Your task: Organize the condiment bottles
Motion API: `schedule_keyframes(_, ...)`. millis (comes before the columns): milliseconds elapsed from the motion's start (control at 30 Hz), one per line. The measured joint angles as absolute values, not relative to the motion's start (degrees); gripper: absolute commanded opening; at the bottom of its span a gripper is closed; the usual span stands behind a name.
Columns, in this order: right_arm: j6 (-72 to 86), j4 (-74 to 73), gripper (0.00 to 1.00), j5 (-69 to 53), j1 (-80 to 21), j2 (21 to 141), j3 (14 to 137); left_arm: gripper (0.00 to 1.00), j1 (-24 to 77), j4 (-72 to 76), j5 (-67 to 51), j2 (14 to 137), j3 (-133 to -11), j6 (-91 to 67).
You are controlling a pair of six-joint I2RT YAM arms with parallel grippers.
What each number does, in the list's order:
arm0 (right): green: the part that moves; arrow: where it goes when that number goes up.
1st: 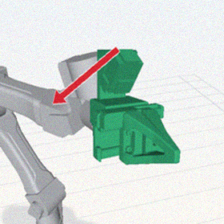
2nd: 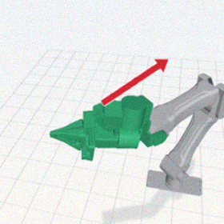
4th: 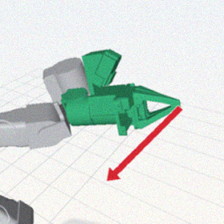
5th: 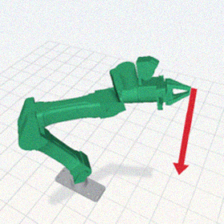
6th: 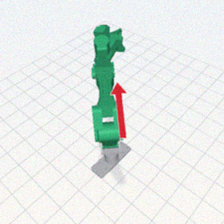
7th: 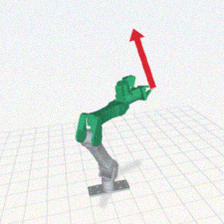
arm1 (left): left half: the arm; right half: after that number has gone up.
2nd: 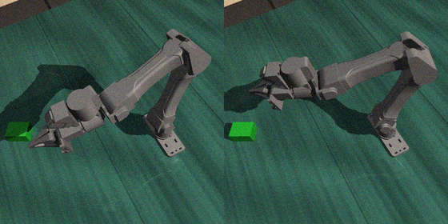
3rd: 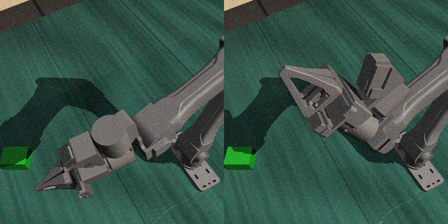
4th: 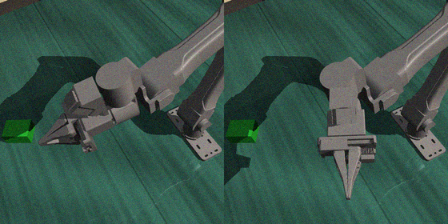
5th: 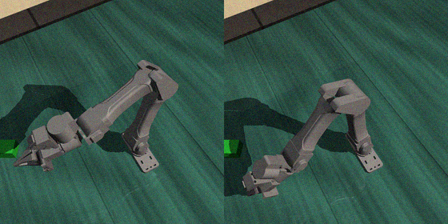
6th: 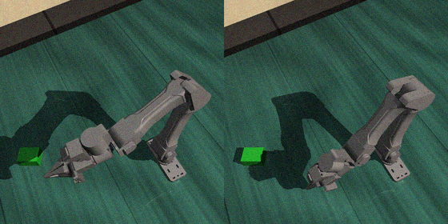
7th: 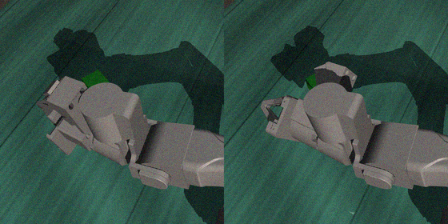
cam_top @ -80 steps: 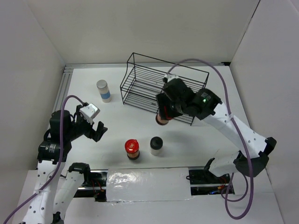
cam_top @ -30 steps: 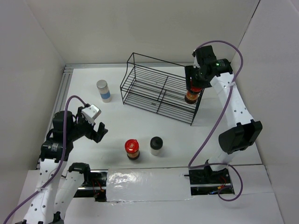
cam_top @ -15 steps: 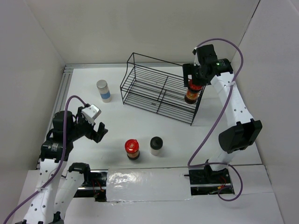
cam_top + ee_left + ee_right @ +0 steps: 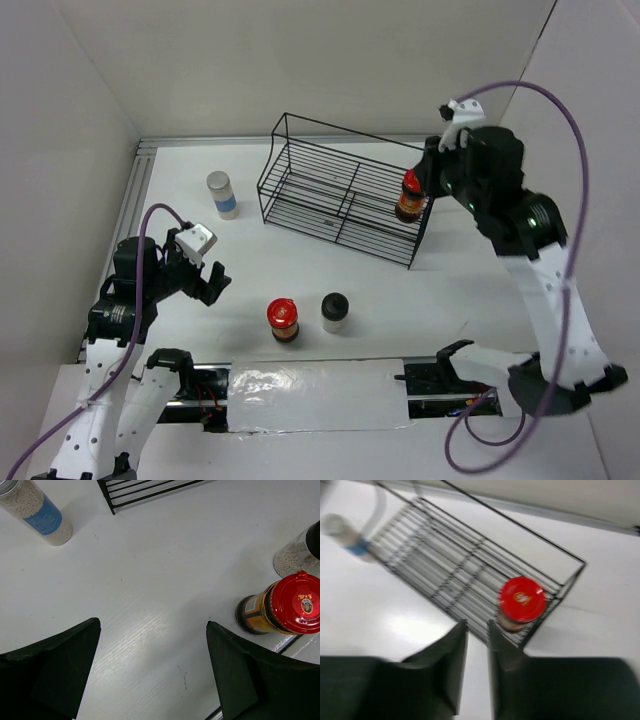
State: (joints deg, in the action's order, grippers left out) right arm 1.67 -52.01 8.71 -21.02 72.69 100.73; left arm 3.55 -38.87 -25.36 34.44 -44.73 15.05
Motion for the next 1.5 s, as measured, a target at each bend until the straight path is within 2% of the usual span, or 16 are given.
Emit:
schedule_keyframes(33, 1.98, -51.11, 0.15, 6.98, -21.96, 68.93, 98.5, 0.99, 3.55, -38.87, -25.36, 34.44, -44.73, 15.05)
schedule_keyframes(100, 2.63, -50.02, 0.14, 2.61, -24.1, 63.09, 94.24, 0.99, 3.55, -38.89, -25.36, 34.46, -44.73, 15.03)
schedule_keyframes(133, 2.9, -50.06, 0.25, 0.69, -25.06, 61.25, 92.53, 0.99, 3.55, -38.89, -25.36, 34.46, -44.73, 15.03)
schedule_keyframes(233, 4.27, -49.82, 0.69, -3.64, -30.79, 60.1, 85.56, 0.99, 3.55, -38.96, -25.36, 34.57, -44.8, 14.83)
schedule_keyframes(333, 6.07, -49.52, 0.86, -4.69, -38.26, 62.43, 76.75, 0.99, 3.55, -39.09, -25.32, 35.03, -45.28, 14.7)
schedule_keyframes(367, 6.81, -49.06, 0.87, -4.62, -40.38, 63.09, 73.28, 0.99, 3.55, -39.09, -25.32, 35.14, -45.45, 14.66)
schedule_keyframes(533, 11.7, -47.97, 0.84, -3.38, -51.96, 61.56, 63.55, 0.99, 3.55, -39.44, -25.26, 35.14, -45.67, 14.61)
schedule_keyframes(667, 16.19, -44.95, 0.65, 5.76, -65.78, 60.55, 60.27, 0.99, 3.55, -40.07, -24.91, 35.16, -46.15, 14.59)
schedule_keyframes(700, 17.21, -44.29, 0.53, 8.93, -69.12, 60.8, 59.99, 0.99, 3.55, -40.18, -24.8, 35.16, -46.33, 14.59)
schedule_keyframes(733, 18.02, -43.86, 0.51, 11.42, -71.99, 60.88, 59.88, 0.99, 3.55, -40.32, -24.67, 35.11, -46.52, 14.59)
schedule_keyframes(800, 19.86, -43.24, 0.52, 15.7, -75.22, 60.88, 59.86, 0.99, 3.55, -40.34, -24.45, 35.05, -46.61, 14.61)
schedule_keyframes(900, 20.6, -41.87, 0.53, 19.25, -74.56, 60.99, 59.55, 0.99, 3.55, -40.38, -24.23, 34.98, -46.61, 14.59)
schedule_keyframes(1100, 21.69, -40.16, 0.57, 18.52, -71.09, 63.9, 57.58, 0.99, 3.55, -40.64, -24.21, 35.0, -46.61, 14.59)
schedule_keyframes(1400, 22.9, -38.61, 0.55, 16.91, -68.18, 66.13, 56.38, 0.99, 3.55, -40.77, -24.21, 34.33, -46.61, 14.63)
schedule_keyframes(1500, 22.9, -36.77, 0.52, 16.38, -67.83, 67.26, 55.79, 0.99, 3.55, -40.77, -24.21, 33.95, -46.61, 14.63)
